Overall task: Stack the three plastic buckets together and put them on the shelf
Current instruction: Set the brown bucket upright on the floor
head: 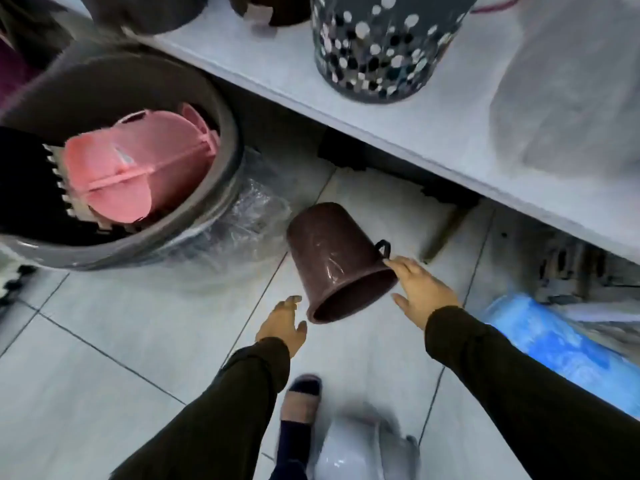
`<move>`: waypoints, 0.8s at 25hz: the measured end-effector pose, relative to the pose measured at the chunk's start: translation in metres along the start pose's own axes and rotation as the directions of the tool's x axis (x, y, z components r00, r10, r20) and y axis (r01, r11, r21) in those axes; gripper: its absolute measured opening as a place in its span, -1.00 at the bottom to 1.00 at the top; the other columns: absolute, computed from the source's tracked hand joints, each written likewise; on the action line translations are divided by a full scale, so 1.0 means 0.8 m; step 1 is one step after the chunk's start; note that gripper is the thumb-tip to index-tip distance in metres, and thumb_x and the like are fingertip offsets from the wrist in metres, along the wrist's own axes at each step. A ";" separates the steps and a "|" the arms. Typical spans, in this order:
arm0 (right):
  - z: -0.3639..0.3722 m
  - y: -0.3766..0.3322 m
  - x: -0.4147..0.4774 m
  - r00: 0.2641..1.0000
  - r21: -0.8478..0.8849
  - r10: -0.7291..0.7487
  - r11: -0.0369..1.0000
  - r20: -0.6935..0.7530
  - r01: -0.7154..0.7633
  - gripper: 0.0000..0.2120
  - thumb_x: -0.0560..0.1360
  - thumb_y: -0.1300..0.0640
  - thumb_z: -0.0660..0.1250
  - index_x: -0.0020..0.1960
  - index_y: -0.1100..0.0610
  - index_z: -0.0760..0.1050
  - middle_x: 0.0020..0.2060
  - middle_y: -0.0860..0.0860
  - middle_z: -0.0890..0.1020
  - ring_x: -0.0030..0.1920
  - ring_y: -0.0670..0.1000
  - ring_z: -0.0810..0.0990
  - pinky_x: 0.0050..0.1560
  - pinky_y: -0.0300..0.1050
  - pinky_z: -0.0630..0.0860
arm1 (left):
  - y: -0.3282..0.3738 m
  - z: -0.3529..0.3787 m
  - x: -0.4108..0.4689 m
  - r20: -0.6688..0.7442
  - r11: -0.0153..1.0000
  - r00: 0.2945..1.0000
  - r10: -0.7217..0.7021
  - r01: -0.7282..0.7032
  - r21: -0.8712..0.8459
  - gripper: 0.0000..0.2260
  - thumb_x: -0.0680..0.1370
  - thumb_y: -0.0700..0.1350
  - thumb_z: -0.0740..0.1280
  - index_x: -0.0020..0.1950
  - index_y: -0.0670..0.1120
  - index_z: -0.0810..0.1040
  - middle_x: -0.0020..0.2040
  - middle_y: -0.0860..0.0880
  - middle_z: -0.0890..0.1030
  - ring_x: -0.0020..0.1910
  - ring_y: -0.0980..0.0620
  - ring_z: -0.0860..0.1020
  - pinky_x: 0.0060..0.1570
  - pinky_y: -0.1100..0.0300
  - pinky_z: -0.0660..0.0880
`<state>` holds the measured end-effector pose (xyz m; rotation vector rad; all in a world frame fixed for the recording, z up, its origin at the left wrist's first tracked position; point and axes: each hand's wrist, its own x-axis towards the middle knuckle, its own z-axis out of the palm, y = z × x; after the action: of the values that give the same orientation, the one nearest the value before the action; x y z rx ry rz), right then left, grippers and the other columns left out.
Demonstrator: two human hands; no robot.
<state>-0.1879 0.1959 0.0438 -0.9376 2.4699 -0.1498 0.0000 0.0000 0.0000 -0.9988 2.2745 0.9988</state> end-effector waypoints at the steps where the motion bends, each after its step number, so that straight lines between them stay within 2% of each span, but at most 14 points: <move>1: 0.015 0.005 0.027 0.999 -0.031 -0.039 0.999 -0.028 0.038 -0.37 0.54 0.14 0.30 0.54 -0.07 0.16 0.52 -0.03 0.26 0.47 0.06 0.32 0.40 -0.03 0.38 | -0.006 0.018 0.024 0.028 1.000 0.999 -0.016 0.017 -0.025 -0.44 0.58 -0.10 0.27 0.56 -0.05 0.19 0.46 -0.11 0.41 0.39 -0.12 0.44 0.37 0.07 0.38; 4: 0.059 0.014 0.095 0.996 -0.099 -0.088 0.991 -0.004 0.087 -0.45 0.52 0.14 0.34 0.46 -0.08 0.31 0.47 -0.07 0.36 0.42 0.04 0.40 0.27 0.00 0.47 | -0.023 0.067 0.092 0.102 0.968 0.986 -0.135 0.153 -0.196 -0.38 0.55 -0.06 0.34 0.55 -0.11 0.17 0.47 -0.15 0.38 0.41 -0.15 0.42 0.34 0.09 0.38; 6: 0.085 0.017 0.110 0.996 -0.124 -0.089 0.989 -0.026 0.085 -0.58 0.49 0.13 0.37 0.32 -0.06 0.43 0.30 -0.05 0.54 0.26 0.04 0.53 0.09 -0.02 0.55 | -0.036 0.091 0.116 0.107 0.934 0.979 -0.172 0.196 -0.297 -0.48 0.52 -0.06 0.41 0.42 -0.13 0.33 0.37 -0.11 0.47 0.36 -0.13 0.45 0.22 0.18 0.39; 8: 0.089 0.018 0.109 0.991 -0.180 -0.104 0.980 -0.084 0.088 -0.68 0.51 0.12 0.34 0.25 -0.03 0.46 0.13 -0.03 0.63 0.13 0.06 0.59 -0.04 -0.03 0.57 | -0.050 0.097 0.119 0.055 0.933 0.990 -0.127 0.138 -0.333 -0.73 0.51 -0.07 0.42 0.16 -0.07 0.47 0.17 -0.06 0.59 0.23 -0.11 0.55 0.05 0.25 0.39; 9: 0.087 0.018 0.111 0.987 -0.196 -0.125 0.975 -0.097 0.105 -0.71 0.54 0.10 0.30 0.25 -0.01 0.46 0.09 -0.01 0.65 0.09 0.07 0.61 -0.07 -0.02 0.58 | -0.055 0.095 0.116 -0.009 0.928 0.997 -0.078 0.069 -0.366 -0.83 0.52 -0.07 0.41 0.05 -0.02 0.48 0.07 -0.02 0.62 0.15 -0.07 0.59 0.01 0.27 0.40; 11: 0.067 0.018 0.115 0.981 -0.156 -0.115 0.984 -0.156 0.091 -0.75 0.58 0.06 0.25 0.25 0.03 0.44 -0.01 0.04 0.67 -0.04 0.14 0.65 -0.13 -0.01 0.57 | -0.049 0.069 0.113 -0.195 0.895 0.981 0.003 -0.090 -0.437 -0.88 0.51 0.00 0.39 0.00 0.10 0.48 0.02 0.07 0.62 0.03 0.08 0.62 -0.04 0.31 0.45; 13: 0.047 0.027 0.125 0.972 -0.049 -0.004 0.999 -0.236 -0.007 -0.76 0.59 0.04 0.24 0.23 0.07 0.45 -0.11 0.09 0.68 -0.14 0.20 0.66 -0.15 0.00 0.57 | -0.037 0.028 0.117 -0.348 0.880 0.936 0.041 -0.199 -0.431 -0.80 0.52 0.03 0.37 0.13 0.17 0.49 0.10 0.12 0.58 0.06 0.15 0.58 0.03 0.29 0.48; 14: 0.039 0.033 0.129 0.968 0.021 0.087 0.996 -0.236 -0.084 -0.77 0.59 0.04 0.24 0.20 0.08 0.47 -0.14 0.11 0.68 -0.14 0.22 0.65 -0.12 0.02 0.59 | -0.032 0.008 0.126 -0.362 0.889 0.930 0.059 -0.214 -0.404 -0.71 0.52 0.00 0.37 0.23 0.17 0.48 0.18 0.09 0.55 0.12 0.11 0.57 0.11 0.21 0.50; 17: 0.047 0.048 0.140 0.932 0.249 0.348 0.916 -0.105 -0.314 -0.77 0.57 0.04 0.29 0.14 0.12 0.55 -0.06 0.12 0.70 -0.04 0.20 0.66 0.05 0.02 0.61 | -0.018 -0.027 0.152 -0.221 0.938 0.975 0.032 -0.106 -0.330 -0.43 0.53 -0.16 0.37 0.51 0.05 0.28 0.36 -0.11 0.47 0.28 -0.13 0.51 0.32 -0.06 0.47; 20: 0.078 0.051 0.141 0.845 0.472 0.535 0.740 0.017 -0.478 -0.76 0.55 0.04 0.33 0.14 0.15 0.58 0.01 0.14 0.71 -0.02 0.18 0.67 0.14 0.08 0.61 | 0.002 -0.021 0.162 -0.152 0.951 0.988 -0.015 -0.033 -0.308 -0.30 0.53 -0.27 0.29 0.59 0.07 0.08 0.45 -0.18 0.38 0.33 -0.27 0.46 0.35 -0.14 0.43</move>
<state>-0.2544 0.1582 -0.0676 -0.0335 2.5267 -0.5892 -0.0847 -0.0684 -0.0721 -1.2313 2.2888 1.3575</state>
